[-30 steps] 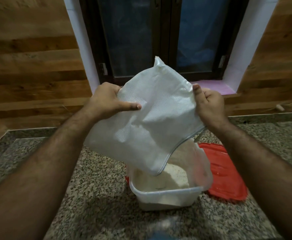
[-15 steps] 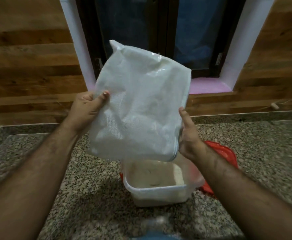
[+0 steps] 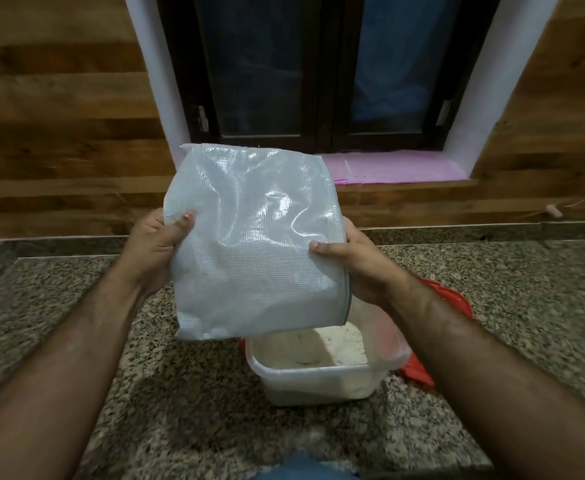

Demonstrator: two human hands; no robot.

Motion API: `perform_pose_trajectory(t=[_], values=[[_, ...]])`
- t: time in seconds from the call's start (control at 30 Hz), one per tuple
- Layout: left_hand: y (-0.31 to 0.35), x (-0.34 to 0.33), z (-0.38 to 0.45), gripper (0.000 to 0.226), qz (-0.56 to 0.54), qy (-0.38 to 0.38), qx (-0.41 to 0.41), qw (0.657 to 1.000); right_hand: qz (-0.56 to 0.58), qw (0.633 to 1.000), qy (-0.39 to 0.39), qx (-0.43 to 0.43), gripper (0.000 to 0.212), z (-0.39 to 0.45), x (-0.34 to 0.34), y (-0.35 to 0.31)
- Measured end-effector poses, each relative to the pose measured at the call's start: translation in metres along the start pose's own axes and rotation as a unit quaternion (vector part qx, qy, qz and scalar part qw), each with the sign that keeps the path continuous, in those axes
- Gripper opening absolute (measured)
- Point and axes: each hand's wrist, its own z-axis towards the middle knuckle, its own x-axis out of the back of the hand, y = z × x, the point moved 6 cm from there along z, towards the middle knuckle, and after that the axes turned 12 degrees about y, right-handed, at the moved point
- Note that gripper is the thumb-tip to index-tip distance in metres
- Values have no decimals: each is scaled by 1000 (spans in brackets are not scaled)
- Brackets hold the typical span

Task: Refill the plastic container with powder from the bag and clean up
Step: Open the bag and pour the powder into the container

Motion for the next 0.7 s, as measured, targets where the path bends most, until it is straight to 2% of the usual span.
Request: perform_pose_trajectory(t=[0.13,0.23,0.33,0.5,0.6,0.67,0.7], values=[[1,11,-7,39,15,-42,27,999,25,999,-22,-24,59,3,-14,-6],[7,28,-16,48,52,-59,40,996,11,1000,-24,-6,68,5,-33,-9],[16,52,-25,59,90,-62,49,993,21,1000,-21,-9,65,5,-65,-7],[7,142,-25,73,146,42,57,987,-27,999,-7,-33,62,11,-136,30],[-17,192,-36,65,213,84,62,971,-114,993,7,-39,56,4,-179,64],[-45,221,-46,60,223,113,81,965,-187,981,42,-19,61,3,-198,91],[-63,236,-50,66,214,122,95,964,-208,976,57,-8,65,4,-206,108]])
